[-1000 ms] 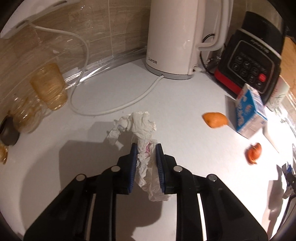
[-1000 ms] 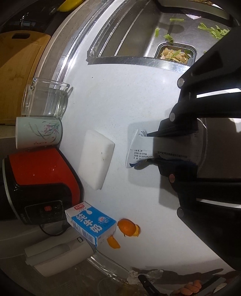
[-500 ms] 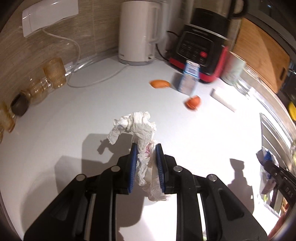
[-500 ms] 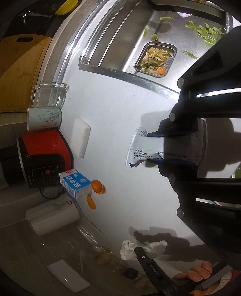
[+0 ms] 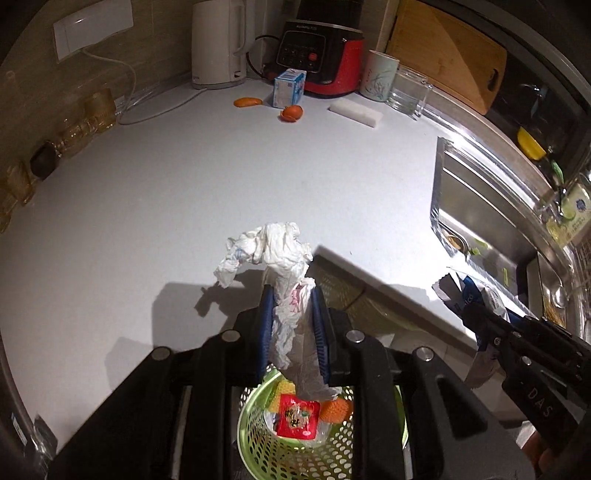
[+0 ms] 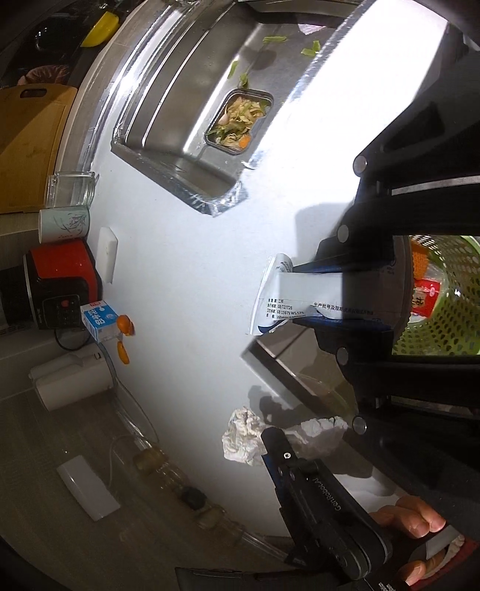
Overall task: Collect trash
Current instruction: 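Carry the tissue and white sachet over the basket and release both, then grasp an orange peel with the right tool while the left tool grasps another orange peel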
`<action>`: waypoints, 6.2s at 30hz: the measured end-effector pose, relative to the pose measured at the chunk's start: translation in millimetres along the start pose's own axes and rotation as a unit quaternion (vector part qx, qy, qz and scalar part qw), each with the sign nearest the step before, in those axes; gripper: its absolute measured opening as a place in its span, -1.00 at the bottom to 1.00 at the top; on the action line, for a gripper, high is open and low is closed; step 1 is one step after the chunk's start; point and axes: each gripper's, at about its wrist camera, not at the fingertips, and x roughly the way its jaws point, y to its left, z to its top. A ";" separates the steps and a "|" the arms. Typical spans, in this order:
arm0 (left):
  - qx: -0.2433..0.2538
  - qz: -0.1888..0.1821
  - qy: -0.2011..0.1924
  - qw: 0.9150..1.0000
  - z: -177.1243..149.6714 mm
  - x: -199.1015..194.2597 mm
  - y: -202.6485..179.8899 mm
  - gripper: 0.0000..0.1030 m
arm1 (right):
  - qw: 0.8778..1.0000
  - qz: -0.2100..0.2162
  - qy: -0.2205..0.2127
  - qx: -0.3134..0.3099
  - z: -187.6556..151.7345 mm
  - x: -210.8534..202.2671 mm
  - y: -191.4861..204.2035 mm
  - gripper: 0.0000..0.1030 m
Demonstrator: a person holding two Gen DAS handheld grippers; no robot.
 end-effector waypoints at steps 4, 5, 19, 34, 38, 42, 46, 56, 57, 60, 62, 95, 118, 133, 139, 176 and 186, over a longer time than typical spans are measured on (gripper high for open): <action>0.006 -0.009 0.014 1.000 -32.8 -14.2 -7.2 -0.60 | 1.000 0.009 0.010 -0.009 -31.9 -13.9 5.4 -0.59; 0.006 -0.012 0.018 1.000 -39.7 -16.3 -8.3 -0.60 | 1.000 0.010 0.012 -0.011 -39.4 -16.5 6.8 -0.59; 0.008 -0.010 0.033 0.999 -88.1 -32.2 -8.6 -0.60 | 0.999 0.011 0.035 -0.039 -96.8 -10.7 17.8 -0.59; 0.009 -0.004 0.040 0.999 -101.2 -34.6 2.3 -0.60 | 0.995 0.022 0.092 -0.031 -129.1 32.6 22.7 0.23; 0.011 -0.005 0.041 0.999 -102.6 -34.6 2.2 -0.60 | 0.996 0.014 0.081 -0.025 -124.4 24.7 19.4 0.41; 0.016 -0.003 0.048 0.999 -107.1 -28.8 0.8 -0.60 | 0.998 -0.002 0.063 -0.016 -119.2 11.2 10.7 0.49; 0.023 -0.010 0.068 0.997 -115.8 -12.4 -3.0 -0.59 | 0.999 -0.021 0.043 -0.003 -115.0 -7.1 -2.9 0.55; 0.038 -0.013 0.153 0.987 -156.2 37.4 -19.6 0.23 | 0.998 -0.039 0.026 0.043 -118.1 -30.7 -35.1 0.61; 0.040 -0.013 0.154 0.987 -157.5 38.1 -21.0 0.24 | 0.998 -0.038 0.027 0.045 -118.7 -31.1 -36.9 0.61; 0.046 -0.011 0.152 0.987 -156.8 36.7 -23.6 0.38 | 0.998 -0.037 0.028 0.050 -120.4 -32.8 -40.0 0.61; 0.047 -0.009 0.144 0.988 -154.7 32.9 -24.1 0.48 | 0.998 -0.035 0.029 0.052 -120.4 -33.2 -40.9 0.61; 0.022 0.033 -0.017 0.999 53.1 28.8 65.9 0.71 | 0.999 -0.025 -0.024 -0.015 28.4 16.1 6.0 0.77; 0.148 -0.053 -0.041 0.987 265.1 213.8 129.4 0.71 | 0.998 -0.037 -0.045 0.014 237.2 207.2 69.4 0.82; 0.125 -0.082 -0.049 0.988 282.7 235.8 144.8 0.71 | 0.999 -0.035 -0.005 -0.029 267.3 278.9 77.7 -0.01; 0.119 -0.084 -0.050 0.988 284.6 237.8 143.5 0.71 | 0.999 -0.043 -0.005 -0.029 273.8 285.0 78.3 -0.43; 0.208 -0.069 -0.037 0.975 307.1 266.3 95.9 -0.83 | 0.999 -0.033 -0.013 0.000 264.3 246.9 64.3 -0.58; 0.213 -0.066 -0.033 0.974 299.9 261.7 89.7 -0.83 | 0.999 -0.036 -0.010 0.003 261.6 240.1 63.1 -0.58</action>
